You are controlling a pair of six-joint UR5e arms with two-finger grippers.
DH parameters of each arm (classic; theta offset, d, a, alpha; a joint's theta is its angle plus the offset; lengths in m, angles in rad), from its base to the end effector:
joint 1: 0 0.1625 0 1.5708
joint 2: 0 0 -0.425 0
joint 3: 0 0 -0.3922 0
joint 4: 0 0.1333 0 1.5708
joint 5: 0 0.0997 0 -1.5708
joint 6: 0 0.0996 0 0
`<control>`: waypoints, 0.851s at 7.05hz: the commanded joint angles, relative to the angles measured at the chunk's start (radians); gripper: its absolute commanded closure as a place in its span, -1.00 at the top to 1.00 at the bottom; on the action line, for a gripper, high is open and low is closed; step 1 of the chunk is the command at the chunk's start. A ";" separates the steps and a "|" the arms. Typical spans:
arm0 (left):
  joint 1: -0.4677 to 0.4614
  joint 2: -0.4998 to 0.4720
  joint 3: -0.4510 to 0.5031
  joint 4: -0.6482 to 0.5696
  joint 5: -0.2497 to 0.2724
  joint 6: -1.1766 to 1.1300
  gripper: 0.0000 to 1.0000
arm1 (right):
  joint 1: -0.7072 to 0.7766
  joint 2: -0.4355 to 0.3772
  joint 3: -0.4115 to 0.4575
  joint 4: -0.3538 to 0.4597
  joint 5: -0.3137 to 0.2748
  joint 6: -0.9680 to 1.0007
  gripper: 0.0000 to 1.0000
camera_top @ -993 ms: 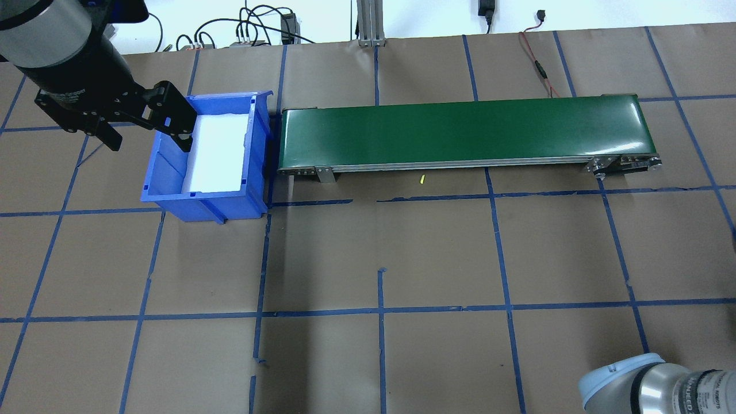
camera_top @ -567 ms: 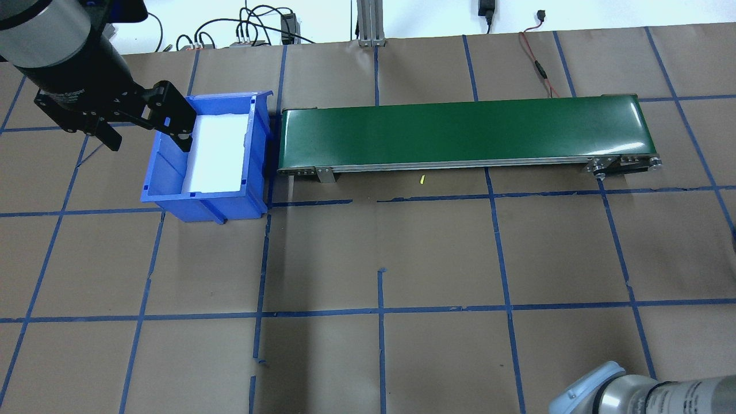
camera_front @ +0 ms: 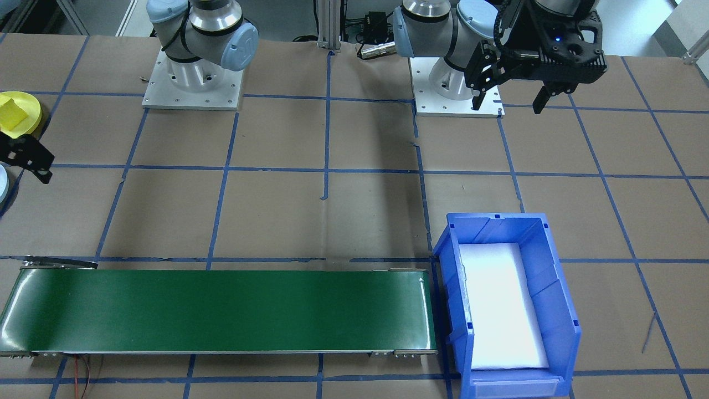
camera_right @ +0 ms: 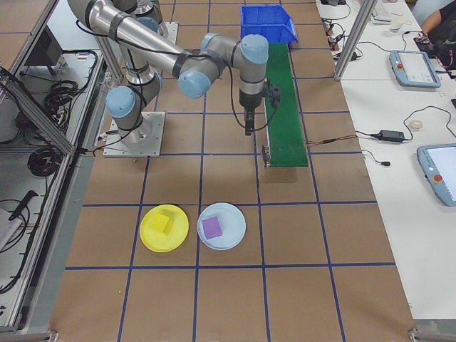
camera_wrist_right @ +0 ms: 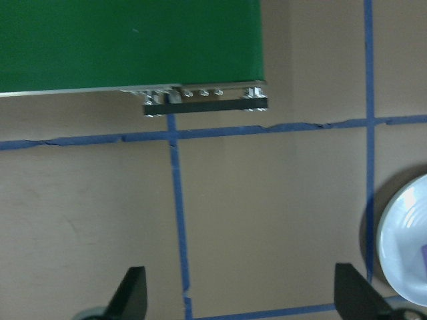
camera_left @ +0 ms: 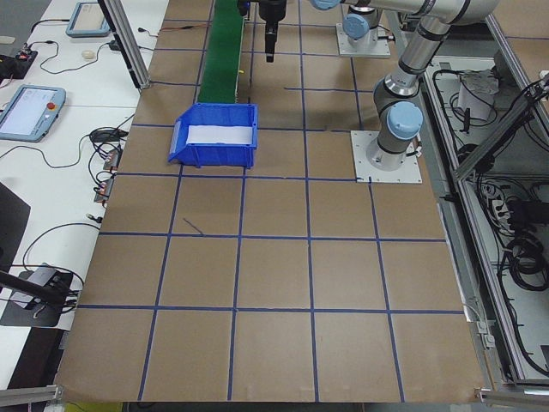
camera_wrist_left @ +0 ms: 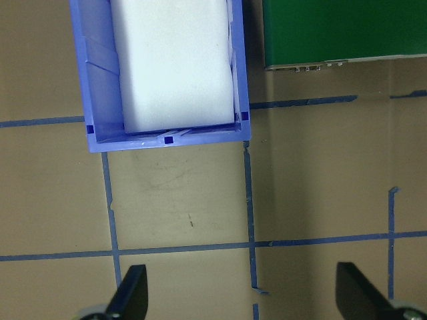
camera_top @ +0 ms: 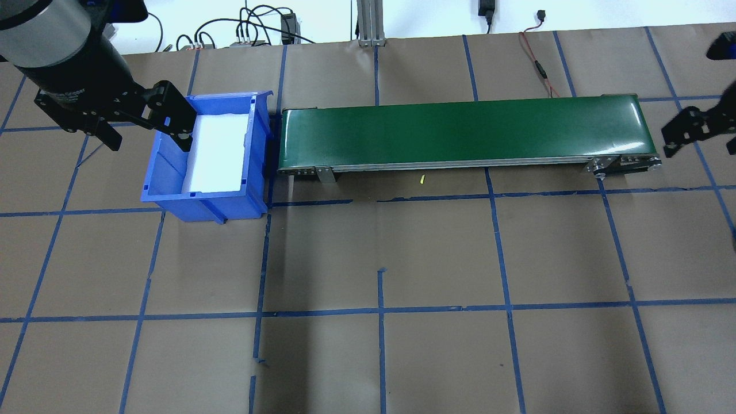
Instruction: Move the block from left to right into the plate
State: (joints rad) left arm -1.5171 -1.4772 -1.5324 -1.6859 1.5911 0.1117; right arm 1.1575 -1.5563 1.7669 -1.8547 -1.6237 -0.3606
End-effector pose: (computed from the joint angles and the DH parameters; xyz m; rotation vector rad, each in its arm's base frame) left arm -0.1069 -0.4568 0.5394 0.0902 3.1186 -0.0236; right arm -0.0821 -0.5060 0.4136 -0.0837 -3.0629 0.0734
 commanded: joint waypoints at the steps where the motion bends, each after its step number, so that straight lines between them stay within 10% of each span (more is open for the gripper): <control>1: 0.000 0.000 0.000 0.000 0.001 -0.001 1.00 | 0.210 -0.044 -0.023 0.028 0.047 0.243 1.00; 6: 0.000 0.000 0.000 -0.002 0.001 0.000 1.00 | 0.422 -0.062 -0.043 0.025 0.051 0.527 1.00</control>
State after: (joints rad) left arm -1.5171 -1.4772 -1.5324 -1.6873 1.5930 0.1120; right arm 1.5291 -1.6200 1.7362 -1.8297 -1.5706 0.1039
